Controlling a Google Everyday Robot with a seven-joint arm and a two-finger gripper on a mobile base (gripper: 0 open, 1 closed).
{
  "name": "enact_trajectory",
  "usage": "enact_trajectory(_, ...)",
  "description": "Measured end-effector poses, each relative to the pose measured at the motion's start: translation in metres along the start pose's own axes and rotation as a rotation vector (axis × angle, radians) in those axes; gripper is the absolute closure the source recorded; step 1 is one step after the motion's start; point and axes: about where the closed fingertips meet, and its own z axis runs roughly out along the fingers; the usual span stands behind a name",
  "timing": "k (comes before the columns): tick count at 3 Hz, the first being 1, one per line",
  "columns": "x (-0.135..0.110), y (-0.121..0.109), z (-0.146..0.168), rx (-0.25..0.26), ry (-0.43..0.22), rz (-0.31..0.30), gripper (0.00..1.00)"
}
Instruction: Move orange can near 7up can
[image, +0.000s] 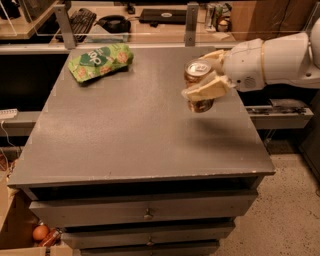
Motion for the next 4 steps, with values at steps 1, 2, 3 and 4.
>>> enact_trajectory(1, 0.022, -0.02, -0.012, 0.036, -0.034, -0.014, 1.0)
enact_trajectory(2, 0.042, -0.042, -0.022, 0.074, -0.064, -0.027, 1.0)
enact_trajectory(3, 0.058, -0.051, -0.034, 0.115, -0.071, -0.014, 0.82)
enact_trajectory(4, 0.072, -0.056, -0.037, 0.145, -0.079, 0.004, 0.58)
